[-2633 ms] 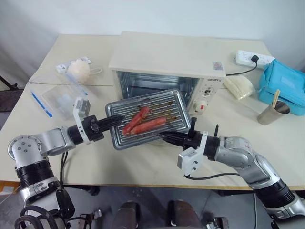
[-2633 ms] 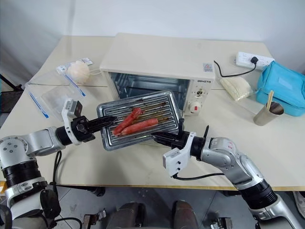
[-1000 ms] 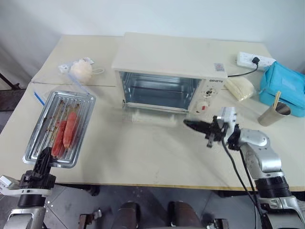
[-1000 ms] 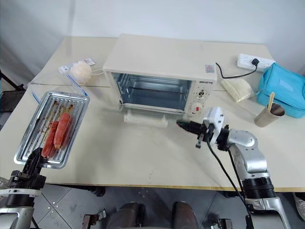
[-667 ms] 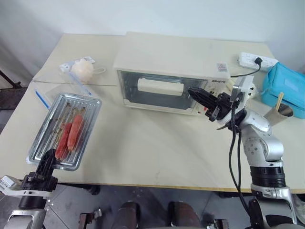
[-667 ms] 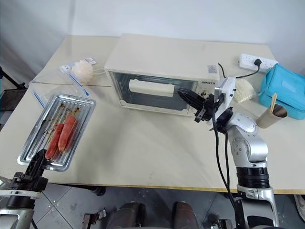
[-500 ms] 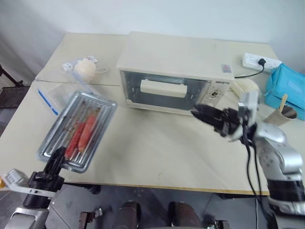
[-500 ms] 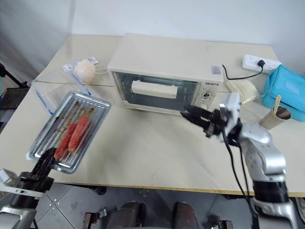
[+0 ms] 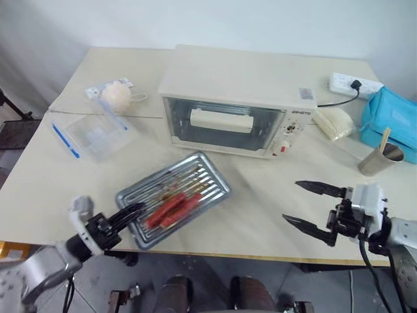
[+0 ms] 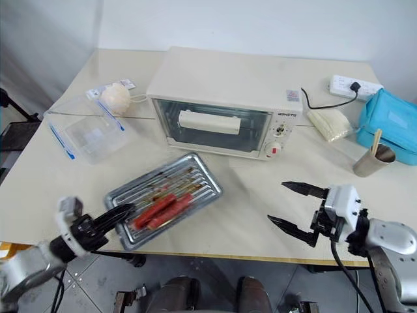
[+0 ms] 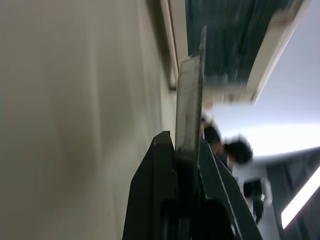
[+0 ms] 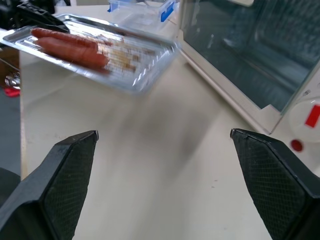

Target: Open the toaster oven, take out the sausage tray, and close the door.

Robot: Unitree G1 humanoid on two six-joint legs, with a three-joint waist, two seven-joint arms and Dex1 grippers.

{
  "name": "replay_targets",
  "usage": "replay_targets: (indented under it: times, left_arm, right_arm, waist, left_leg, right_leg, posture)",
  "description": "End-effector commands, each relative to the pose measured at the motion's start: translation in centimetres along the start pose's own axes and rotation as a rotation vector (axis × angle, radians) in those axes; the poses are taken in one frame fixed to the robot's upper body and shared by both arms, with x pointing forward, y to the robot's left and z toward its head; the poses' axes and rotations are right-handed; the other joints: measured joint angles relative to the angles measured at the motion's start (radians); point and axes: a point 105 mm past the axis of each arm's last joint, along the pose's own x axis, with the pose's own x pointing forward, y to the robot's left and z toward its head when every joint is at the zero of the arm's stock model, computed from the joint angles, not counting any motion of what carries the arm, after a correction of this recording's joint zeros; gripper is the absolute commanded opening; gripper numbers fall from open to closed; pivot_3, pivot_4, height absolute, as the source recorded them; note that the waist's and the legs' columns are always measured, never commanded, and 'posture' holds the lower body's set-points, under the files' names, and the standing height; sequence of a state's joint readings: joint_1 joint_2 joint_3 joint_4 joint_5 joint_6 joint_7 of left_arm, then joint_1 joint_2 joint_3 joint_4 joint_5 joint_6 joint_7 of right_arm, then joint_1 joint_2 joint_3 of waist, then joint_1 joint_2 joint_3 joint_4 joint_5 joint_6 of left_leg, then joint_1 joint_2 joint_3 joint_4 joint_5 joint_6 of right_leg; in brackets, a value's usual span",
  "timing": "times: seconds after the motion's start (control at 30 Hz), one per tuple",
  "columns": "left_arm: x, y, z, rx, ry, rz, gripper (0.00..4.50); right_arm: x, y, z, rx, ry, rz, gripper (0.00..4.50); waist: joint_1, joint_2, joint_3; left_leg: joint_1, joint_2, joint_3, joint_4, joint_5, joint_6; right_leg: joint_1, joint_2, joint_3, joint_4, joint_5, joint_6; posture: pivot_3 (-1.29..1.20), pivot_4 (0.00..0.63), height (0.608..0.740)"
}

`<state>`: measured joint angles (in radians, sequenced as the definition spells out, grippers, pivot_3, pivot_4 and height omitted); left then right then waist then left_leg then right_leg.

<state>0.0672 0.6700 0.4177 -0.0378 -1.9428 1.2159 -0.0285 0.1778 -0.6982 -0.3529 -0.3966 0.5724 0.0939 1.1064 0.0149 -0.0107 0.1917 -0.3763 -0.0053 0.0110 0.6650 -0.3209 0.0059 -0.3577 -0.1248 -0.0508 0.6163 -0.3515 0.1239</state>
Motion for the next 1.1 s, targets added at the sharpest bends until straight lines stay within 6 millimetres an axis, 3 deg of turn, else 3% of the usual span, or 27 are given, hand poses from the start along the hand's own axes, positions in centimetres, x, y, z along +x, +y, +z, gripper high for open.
replay_targets:
  times: [0.03, 0.17, 0.27, 0.47, 0.67, 0.9, 1.03, 1.1]
  left_arm:
    - [2.1, -0.7, 0.2, -0.016, 0.126, -0.059, 0.0]
    - [5.6, -0.8, 0.7, 0.015, 0.243, -0.065, 0.0]
    - [6.9, -0.9, 0.8, 0.026, 0.3, -0.072, 0.0]
    - [11.3, -0.1, -0.3, 0.089, 0.451, -0.008, 0.0]
    - [13.8, 0.0, -0.3, 0.174, 0.498, 0.019, 0.0]
    - [14.2, -0.3, 1.2, 0.277, 0.469, 0.039, 2.11]
    - [12.5, -0.9, 2.4, 0.384, 0.44, 0.038, 3.32]
    - [10.7, -1.0, 3.1, 0.475, 0.436, 0.056, 3.98]
  right_arm:
    - [-0.6, 0.9, 0.9, -0.021, 0.002, 0.003, 4.47]
    - [-1.4, 1.7, 0.6, -0.007, 0.042, -0.021, 4.47]
    - [-1.8, 1.9, 0.5, 0.004, 0.062, -0.043, 4.47]
    - [-3.4, 2.5, 0.3, 0.03, 0.122, -0.107, 4.47]
    - [-3.6, 3.3, 0.4, 0.046, 0.136, -0.129, 4.47]
    - [-3.3, 3.5, 0.0, 0.062, 0.137, -0.125, 4.5]
    - [-3.0, 3.1, -0.1, 0.059, 0.133, -0.113, 4.5]
    - [-3.0, 2.9, -0.1, 0.059, 0.134, -0.104, 4.5]
  waist:
    - [0.0, 0.001, 0.0]
    - [0.006, 0.001, 0.0]
    - [0.007, 0.0, 0.0]
    - [0.024, 0.001, 0.0]
    - [0.035, 0.001, 0.0]
    - [0.03, 0.001, 0.0]
    - [0.015, 0.001, 0.0]
    - [0.002, 0.001, 0.0]
  left_leg:
    - [0.001, 0.0, 0.0, -0.001, 0.0, 0.0]
    - [0.001, 0.0, 0.001, -0.001, 0.0, -0.001]
    - [0.002, 0.0, 0.003, -0.001, 0.001, 0.0]
    - [0.002, 0.0, 0.003, 0.0, 0.003, -0.001]
    - [0.004, -0.002, 0.006, 0.0, 0.004, -0.001]
    - [0.004, 0.0, 0.007, -0.001, 0.004, -0.001]
    - [0.004, 0.001, 0.007, -0.001, 0.004, -0.002]
    - [0.004, 0.002, 0.006, -0.001, 0.004, -0.003]
  right_leg:
    - [0.0, 0.0, 0.0, 0.0, 0.0, 0.0]
    - [0.0, 0.007, 0.0, 0.004, 0.0, 0.0]
    - [0.0, 0.009, -0.001, 0.004, 0.0, 0.001]
    - [0.0, 0.009, -0.002, 0.004, 0.001, 0.001]
    - [0.001, 0.009, -0.001, 0.004, 0.001, 0.003]
    - [0.0, 0.01, -0.001, 0.004, 0.001, 0.003]
    - [0.0, 0.01, -0.001, 0.004, 0.001, 0.003]
    - [0.0, 0.011, -0.001, 0.004, 0.001, 0.003]
  posture:
    - [0.0, 0.15, 0.74]
    - [0.0, 0.15, 0.74]
    - [0.0, 0.15, 0.74]
    - [0.0, 0.15, 0.74]
    - [0.0, 0.15, 0.74]
    - [0.0, 0.15, 0.74]
    - [0.0, 0.15, 0.74]
    - [0.0, 0.15, 0.74]
